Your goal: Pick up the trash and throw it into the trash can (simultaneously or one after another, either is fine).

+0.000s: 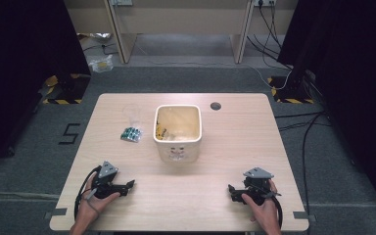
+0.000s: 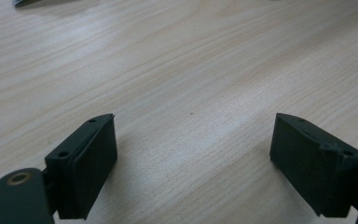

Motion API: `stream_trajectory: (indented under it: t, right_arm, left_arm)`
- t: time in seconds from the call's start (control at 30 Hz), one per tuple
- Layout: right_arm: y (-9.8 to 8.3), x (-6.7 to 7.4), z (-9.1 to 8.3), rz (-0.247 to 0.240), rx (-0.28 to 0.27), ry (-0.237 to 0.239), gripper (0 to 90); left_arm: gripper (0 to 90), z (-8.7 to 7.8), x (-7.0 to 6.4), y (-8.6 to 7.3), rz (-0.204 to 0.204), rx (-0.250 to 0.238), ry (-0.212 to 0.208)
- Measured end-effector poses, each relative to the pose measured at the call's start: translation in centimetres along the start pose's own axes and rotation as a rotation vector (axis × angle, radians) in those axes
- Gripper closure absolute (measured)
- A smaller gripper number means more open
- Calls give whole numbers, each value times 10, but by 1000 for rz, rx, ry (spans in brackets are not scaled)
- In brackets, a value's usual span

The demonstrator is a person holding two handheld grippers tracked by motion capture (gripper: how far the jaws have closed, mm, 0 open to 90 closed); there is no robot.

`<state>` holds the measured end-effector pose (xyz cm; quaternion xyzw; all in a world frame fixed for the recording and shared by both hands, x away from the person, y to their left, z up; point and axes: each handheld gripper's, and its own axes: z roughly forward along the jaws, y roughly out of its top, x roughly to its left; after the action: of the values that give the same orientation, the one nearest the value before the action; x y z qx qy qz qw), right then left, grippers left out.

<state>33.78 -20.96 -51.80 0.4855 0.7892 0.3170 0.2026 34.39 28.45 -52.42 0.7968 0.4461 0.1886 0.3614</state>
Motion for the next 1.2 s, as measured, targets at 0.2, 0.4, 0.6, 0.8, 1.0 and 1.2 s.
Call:
stream_trajectory:
  t: [0.2, 0.4, 0.6, 0.8, 1.0, 1.2]
  right_arm:
    - [0, 0, 0, -1, 1, 3, 4]
    - [1, 0, 0, 1, 1, 7, 4]
    - [1, 0, 1, -3, 1, 10, 4]
    - [1, -1, 1, -8, 0, 12, 4]
    - [1, -1, 1, -12, 0, 12, 4]
    - [1, -1, 1, -12, 0, 12, 4]
  left_arm:
    - [139, 0, 0, 0, 0, 0, 0]
    - [147, 0, 1, 0, -5, 3, -1]
    - [174, 0, 3, 3, -31, -8, -7]
    - [175, -3, 8, 10, -53, -30, -5]
    - [174, 1, 13, 17, -60, -31, 11]
    - [174, 3, 17, 26, -65, -34, 23]
